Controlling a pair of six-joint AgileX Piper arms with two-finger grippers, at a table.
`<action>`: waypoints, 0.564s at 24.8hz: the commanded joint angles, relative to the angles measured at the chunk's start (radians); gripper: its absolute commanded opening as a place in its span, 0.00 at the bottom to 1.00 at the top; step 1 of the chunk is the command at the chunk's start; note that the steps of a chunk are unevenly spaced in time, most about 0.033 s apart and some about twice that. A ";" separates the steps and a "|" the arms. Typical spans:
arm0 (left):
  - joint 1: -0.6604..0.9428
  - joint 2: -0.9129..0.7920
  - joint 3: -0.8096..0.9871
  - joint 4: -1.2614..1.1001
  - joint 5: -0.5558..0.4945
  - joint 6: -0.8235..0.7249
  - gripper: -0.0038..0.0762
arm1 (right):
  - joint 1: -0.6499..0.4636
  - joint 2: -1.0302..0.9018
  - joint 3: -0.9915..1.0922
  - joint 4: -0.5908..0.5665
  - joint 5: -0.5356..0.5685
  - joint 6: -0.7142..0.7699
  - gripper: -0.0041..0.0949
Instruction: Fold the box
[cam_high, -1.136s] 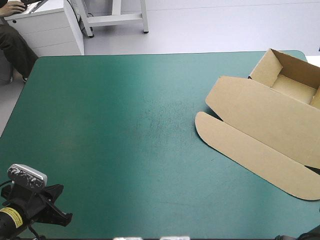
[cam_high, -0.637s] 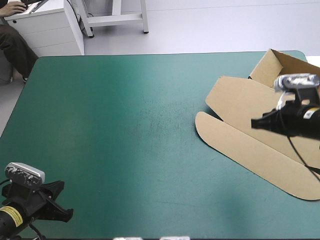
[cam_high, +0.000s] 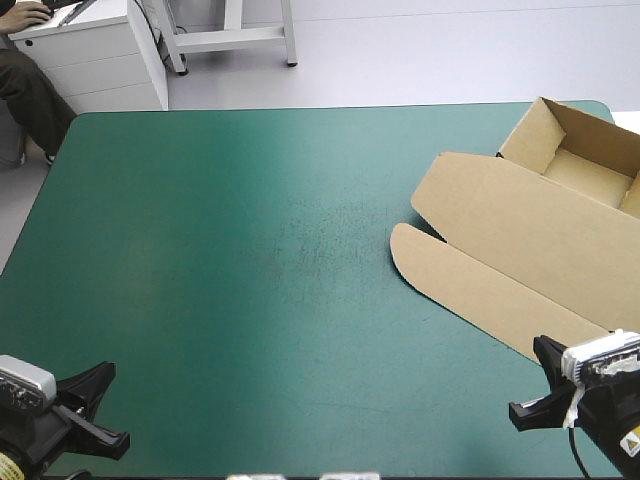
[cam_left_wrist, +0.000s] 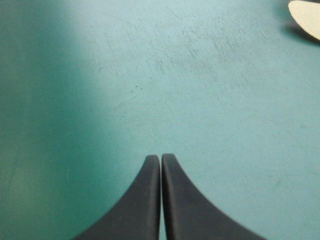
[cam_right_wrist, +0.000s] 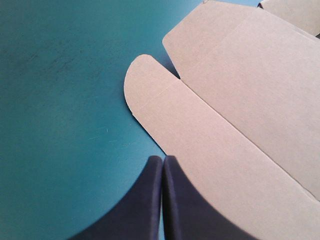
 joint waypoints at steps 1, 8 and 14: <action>-0.005 -0.056 0.019 0.030 -0.115 0.026 0.04 | 0.006 -0.074 0.010 -0.005 -0.099 0.005 0.03; -0.005 -0.130 0.112 0.036 -0.165 0.036 0.04 | 0.006 -0.245 0.103 -0.031 -0.216 0.057 0.03; -0.005 -0.209 0.144 0.063 -0.220 0.039 0.04 | 0.006 -0.354 0.192 -0.237 -0.177 0.217 0.03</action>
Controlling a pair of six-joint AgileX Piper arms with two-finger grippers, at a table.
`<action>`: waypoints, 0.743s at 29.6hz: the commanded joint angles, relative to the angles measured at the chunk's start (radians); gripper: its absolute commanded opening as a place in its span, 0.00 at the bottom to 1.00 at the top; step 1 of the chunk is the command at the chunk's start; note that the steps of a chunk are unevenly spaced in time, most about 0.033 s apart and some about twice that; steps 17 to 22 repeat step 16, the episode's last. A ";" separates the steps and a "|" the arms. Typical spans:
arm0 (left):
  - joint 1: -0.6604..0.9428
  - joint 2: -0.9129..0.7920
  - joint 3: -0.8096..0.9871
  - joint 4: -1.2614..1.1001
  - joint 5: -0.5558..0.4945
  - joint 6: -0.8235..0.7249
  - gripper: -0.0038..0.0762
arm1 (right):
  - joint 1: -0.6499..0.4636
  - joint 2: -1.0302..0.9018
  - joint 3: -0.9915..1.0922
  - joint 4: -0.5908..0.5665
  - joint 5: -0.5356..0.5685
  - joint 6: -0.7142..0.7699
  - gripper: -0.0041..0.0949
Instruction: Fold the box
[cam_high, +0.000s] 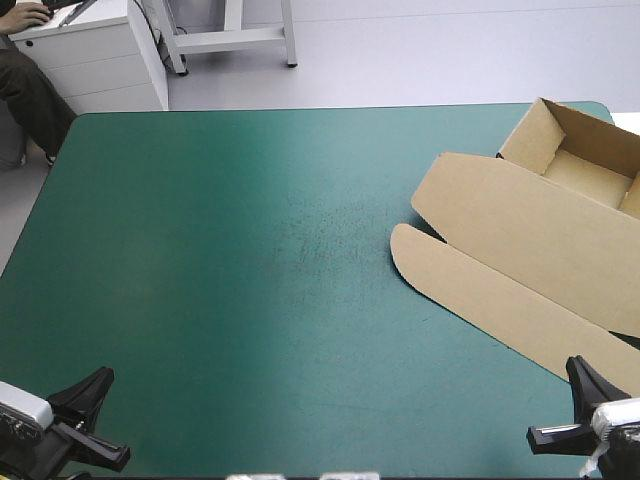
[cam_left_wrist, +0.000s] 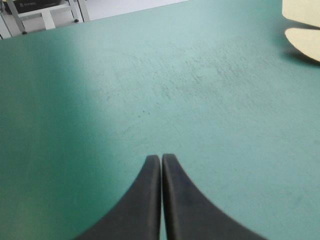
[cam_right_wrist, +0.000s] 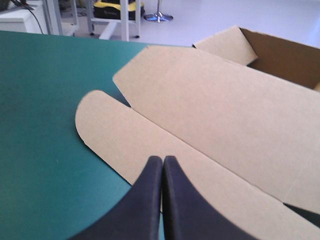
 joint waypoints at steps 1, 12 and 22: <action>-0.003 -0.016 -0.003 0.017 -0.116 0.004 0.04 | 0.006 -0.021 0.009 -0.049 -0.046 0.046 0.03; -0.003 -0.016 0.007 0.010 -0.140 -0.002 0.04 | 0.006 -0.021 0.036 -0.016 -0.049 0.046 0.03; -0.003 -0.016 0.007 0.010 -0.140 -0.002 0.04 | 0.006 -0.021 0.036 -0.016 -0.051 0.046 0.03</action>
